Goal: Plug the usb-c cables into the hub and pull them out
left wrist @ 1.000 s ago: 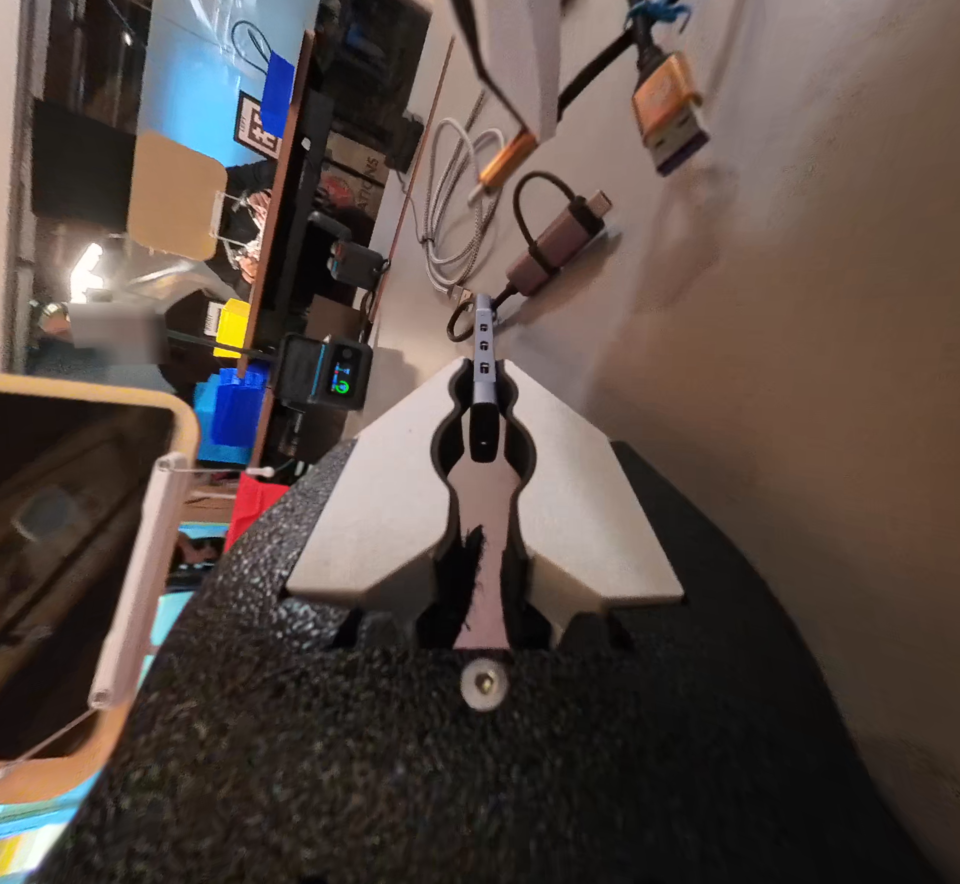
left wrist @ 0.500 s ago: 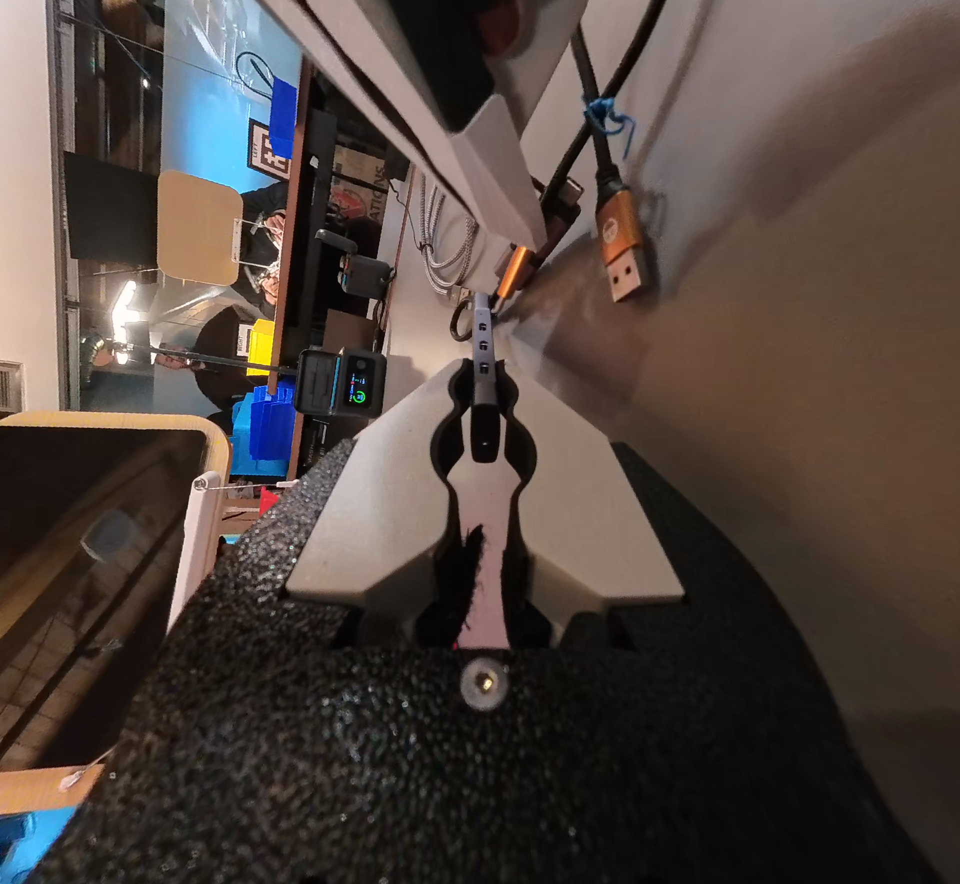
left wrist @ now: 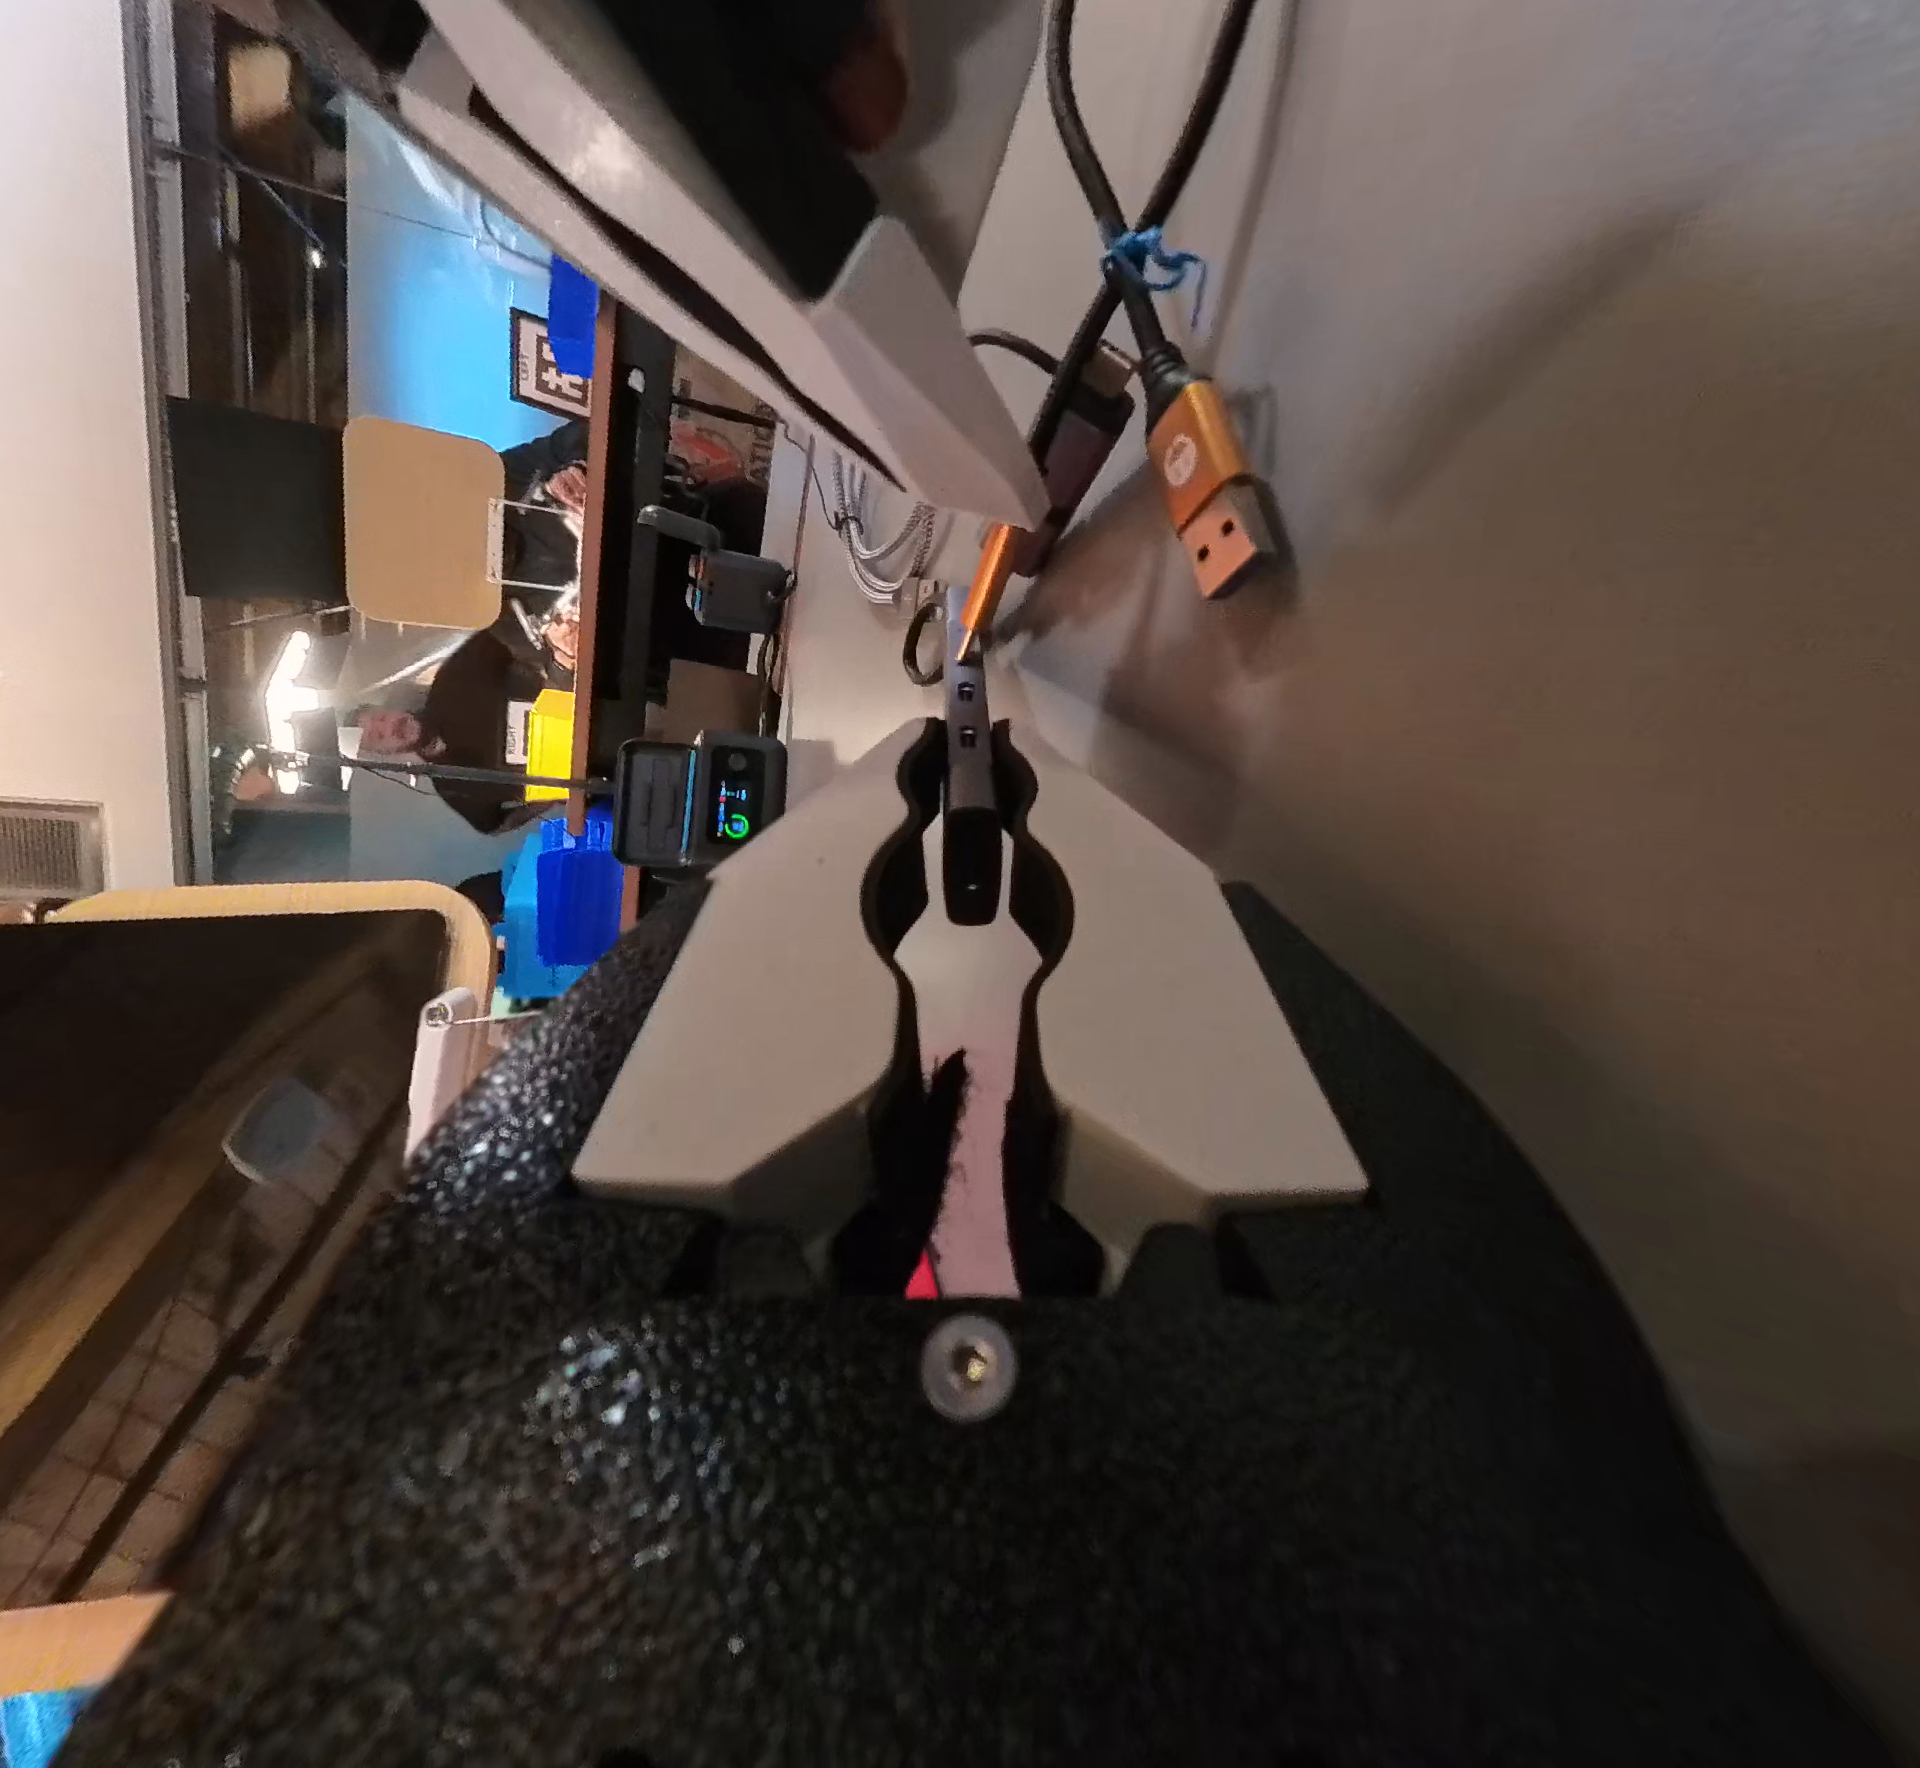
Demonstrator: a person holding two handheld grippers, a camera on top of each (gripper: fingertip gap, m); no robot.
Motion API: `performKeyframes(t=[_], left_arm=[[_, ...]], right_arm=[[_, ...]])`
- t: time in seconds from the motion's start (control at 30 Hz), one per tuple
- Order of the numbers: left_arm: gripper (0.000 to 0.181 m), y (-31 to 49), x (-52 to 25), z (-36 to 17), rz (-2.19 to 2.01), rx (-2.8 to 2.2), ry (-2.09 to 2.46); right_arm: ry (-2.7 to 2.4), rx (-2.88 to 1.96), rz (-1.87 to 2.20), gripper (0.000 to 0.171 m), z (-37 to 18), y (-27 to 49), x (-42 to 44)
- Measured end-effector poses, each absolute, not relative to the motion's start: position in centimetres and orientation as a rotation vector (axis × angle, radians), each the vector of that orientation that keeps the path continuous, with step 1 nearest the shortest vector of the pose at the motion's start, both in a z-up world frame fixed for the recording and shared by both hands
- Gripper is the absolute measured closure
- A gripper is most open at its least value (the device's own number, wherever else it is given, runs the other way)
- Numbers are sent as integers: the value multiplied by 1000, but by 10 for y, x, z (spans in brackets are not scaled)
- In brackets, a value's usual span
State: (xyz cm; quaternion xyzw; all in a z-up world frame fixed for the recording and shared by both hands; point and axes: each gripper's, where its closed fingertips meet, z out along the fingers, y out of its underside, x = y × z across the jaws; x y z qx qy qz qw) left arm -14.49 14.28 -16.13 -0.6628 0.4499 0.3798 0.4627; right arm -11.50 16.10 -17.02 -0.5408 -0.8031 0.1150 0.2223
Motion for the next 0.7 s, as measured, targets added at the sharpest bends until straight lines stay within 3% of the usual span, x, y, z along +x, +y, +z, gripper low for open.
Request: performKeyframes(t=[0.7], left_arm=[[173, 141, -143, -161, 917, -1689, 1121]], right_arm=[[-2196, -1284, 223, 166, -162, 165, -119]])
